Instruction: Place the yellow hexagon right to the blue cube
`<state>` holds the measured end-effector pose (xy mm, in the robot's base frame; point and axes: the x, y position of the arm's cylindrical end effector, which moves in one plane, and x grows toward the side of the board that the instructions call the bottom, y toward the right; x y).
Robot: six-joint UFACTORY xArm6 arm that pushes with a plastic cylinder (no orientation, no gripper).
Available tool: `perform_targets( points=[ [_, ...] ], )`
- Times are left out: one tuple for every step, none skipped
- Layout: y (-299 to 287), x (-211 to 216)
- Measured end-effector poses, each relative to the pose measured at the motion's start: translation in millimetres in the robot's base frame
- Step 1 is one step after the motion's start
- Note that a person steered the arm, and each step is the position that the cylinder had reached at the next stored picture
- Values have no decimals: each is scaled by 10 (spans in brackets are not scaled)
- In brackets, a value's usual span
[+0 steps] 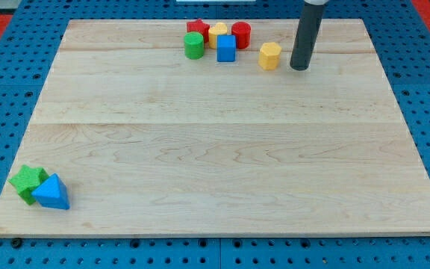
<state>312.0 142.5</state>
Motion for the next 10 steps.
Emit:
perform_targets(
  points=[
    [-99, -146],
    [-274, -202],
    [-434, -171],
    [-428, -109],
    [-390, 90],
    [-552, 53],
    [-716, -69],
    [-724, -152],
    [-787, -178],
    [-801, -178]
  ],
)
